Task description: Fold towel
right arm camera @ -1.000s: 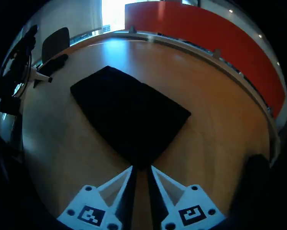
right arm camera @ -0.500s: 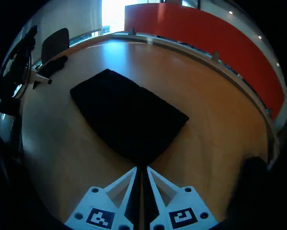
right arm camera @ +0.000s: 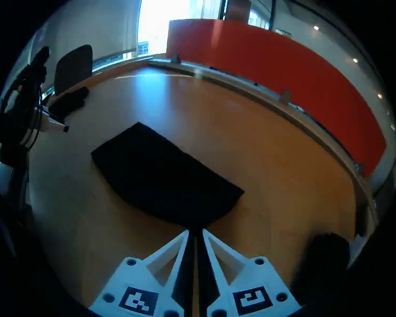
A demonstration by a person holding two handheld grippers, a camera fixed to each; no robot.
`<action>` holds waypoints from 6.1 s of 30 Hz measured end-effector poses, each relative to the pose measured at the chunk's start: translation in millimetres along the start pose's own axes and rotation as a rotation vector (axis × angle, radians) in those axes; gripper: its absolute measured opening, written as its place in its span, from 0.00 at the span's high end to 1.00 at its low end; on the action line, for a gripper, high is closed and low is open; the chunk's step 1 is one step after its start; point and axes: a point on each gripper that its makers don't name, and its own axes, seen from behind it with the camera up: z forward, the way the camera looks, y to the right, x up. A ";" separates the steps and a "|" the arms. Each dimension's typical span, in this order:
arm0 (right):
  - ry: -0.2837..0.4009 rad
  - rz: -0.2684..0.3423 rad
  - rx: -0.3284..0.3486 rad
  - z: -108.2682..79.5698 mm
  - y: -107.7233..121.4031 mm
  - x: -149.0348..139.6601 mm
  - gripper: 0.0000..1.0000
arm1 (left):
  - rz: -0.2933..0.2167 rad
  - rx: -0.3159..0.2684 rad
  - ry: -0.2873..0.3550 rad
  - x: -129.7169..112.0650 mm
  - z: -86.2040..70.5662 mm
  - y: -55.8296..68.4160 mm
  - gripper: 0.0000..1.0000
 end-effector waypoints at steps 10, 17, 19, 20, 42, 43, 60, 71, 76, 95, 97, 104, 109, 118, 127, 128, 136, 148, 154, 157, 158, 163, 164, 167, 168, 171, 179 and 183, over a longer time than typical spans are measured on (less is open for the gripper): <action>0.049 -0.032 -0.042 -28.5 18.2 25.6 0.61 | 0.002 -0.004 0.004 2.1 -2.3 2.5 0.09; 0.076 -0.054 -0.056 -41.7 25.1 41.9 0.56 | 0.008 -0.009 0.007 3.7 -3.1 7.2 0.09; 0.078 -0.061 -0.055 -42.5 24.8 44.8 0.55 | 0.009 -0.010 0.007 3.8 -3.3 8.2 0.09; 0.079 -0.064 -0.052 -42.3 23.9 46.0 0.54 | 0.010 -0.010 0.007 3.7 -3.4 8.6 0.09; 0.156 -0.165 0.139 1.4 -76.5 107.9 0.39 | -0.014 0.004 0.025 7.9 -9.3 -1.1 0.09; 0.155 -0.172 0.149 3.9 -82.6 108.8 0.38 | -0.017 0.006 0.025 7.1 -9.7 -2.7 0.09; 0.101 -0.159 0.178 15.3 -94.6 89.7 0.19 | -0.039 0.020 0.026 3.8 -12.0 -14.0 0.09; 0.071 -0.136 0.159 18.6 -87.3 67.2 0.19 | -0.029 0.016 0.027 6.2 -11.7 -9.4 0.09; 0.050 -0.126 0.155 21.3 -86.3 53.1 0.19 | -0.025 0.016 0.028 6.9 -11.8 -8.4 0.09; -0.052 -0.110 0.156 36.6 -86.6 -7.0 0.19 | -0.023 0.017 0.025 4.8 -13.3 -8.1 0.09; -0.062 -0.112 0.157 37.2 -86.4 -12.1 0.19 | -0.022 0.016 0.026 4.8 -13.1 -7.9 0.09; -0.080 -0.105 0.166 37.6 -85.8 -21.7 0.24 | -0.020 0.016 0.026 4.7 -13.1 -7.3 0.09; -0.081 -0.101 0.172 39.3 -85.9 -25.6 0.32 | -0.020 0.016 0.028 5.0 -13.1 -7.2 0.09; -0.084 -0.081 0.180 42.6 -87.1 -32.5 0.57 | -0.024 0.016 0.031 6.4 -12.8 -6.8 0.09; -0.090 -0.072 0.177 44.5 -88.0 -36.7 0.68 | -0.027 0.016 0.029 5.0 -12.4 -6.2 0.09; -0.090 -0.073 0.177 44.4 -88.4 -37.0 0.68 | -0.027 0.016 0.029 4.8 -12.4 -6.3 0.09; -0.091 -0.066 0.189 45.4 -92.2 -37.6 0.85 | -0.027 0.018 0.029 5.1 -12.7 -7.1 0.09; -0.085 -0.062 0.180 39.6 -88.2 -33.4 0.94 | -0.026 0.018 0.028 4.1 -12.5 -8.1 0.09; -0.053 -0.075 0.160 30.0 -78.7 -12.7 0.94 | -0.026 0.015 0.029 4.1 -12.7 -7.9 0.09; -0.029 -0.083 0.152 24.7 -72.3 4.2 0.94 | -0.026 0.012 0.031 5.2 -13.2 -6.9 0.09; -0.020 -0.087 0.149 22.5 -69.8 11.3 0.94 | -0.026 0.011 0.033 5.8 -13.5 -6.4 0.09; 0.031 -0.103 0.133 11.3 -57.5 46.8 0.94 | -0.023 0.007 0.041 9.6 -15.6 -5.1 0.09; 0.043 -0.105 0.129 8.5 -54.8 54.8 0.94 | -0.022 0.006 0.044 10.7 -16.1 -4.7 0.09; 0.078 -0.108 0.122 0.2 -48.7 76.5 0.94 | -0.023 0.004 0.051 13.4 -17.7 -3.7 0.09; 0.090 -0.108 0.120 -2.5 -46.9 83.4 0.94 | -0.024 0.004 0.053 14.2 -18.2 -3.4 0.09; 0.125 -0.109 0.111 -12.0 -41.5 102.5 0.94 | -0.027 0.002 0.058 16.2 -19.8 -2.6 0.09; 0.182 -0.096 0.083 -33.1 -22.0 133.4 0.94 | -0.023 -0.007 0.074 23.4 -23.4 2.4 0.09; 0.194 -0.088 0.061 -42.2 -7.6 138.7 0.94 | -0.019 -0.012 0.079 26.1 -24.6 4.7 0.09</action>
